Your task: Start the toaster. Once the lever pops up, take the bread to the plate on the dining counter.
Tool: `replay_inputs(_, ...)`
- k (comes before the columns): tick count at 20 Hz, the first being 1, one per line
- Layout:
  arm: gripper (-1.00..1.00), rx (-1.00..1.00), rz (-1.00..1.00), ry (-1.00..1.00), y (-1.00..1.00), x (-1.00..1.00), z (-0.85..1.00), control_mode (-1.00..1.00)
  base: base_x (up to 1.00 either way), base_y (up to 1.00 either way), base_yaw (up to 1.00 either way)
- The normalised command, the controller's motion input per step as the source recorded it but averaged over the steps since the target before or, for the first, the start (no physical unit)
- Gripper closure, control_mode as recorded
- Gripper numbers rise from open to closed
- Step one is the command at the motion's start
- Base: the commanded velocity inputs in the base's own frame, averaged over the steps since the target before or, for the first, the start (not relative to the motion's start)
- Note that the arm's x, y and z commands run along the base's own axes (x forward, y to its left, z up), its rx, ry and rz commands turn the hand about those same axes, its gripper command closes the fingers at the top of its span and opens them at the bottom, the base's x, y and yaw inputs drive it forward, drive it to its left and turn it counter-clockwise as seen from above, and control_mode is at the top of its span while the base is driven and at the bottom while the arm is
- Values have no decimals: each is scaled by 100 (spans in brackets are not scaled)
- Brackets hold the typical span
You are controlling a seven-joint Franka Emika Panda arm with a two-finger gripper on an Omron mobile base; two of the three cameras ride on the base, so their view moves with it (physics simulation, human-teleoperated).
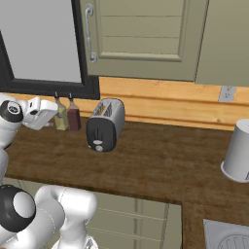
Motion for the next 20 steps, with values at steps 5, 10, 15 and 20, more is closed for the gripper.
replay_inputs(5, -100, 0, 0, 0, 0, 0, 0, -100, 0, 0, 0)
replay_inputs(10, -100, 0, 0, 0, 0, 0, 0, -100, 0, 0, 0)
replay_inputs(15, -100, 0, 0, 0, 0, 0, 0, -100, 0, 0, 0)
replay_inputs(20, -100, 0, 0, 0, 0, 0, 0, -100, 0, 0, 0)
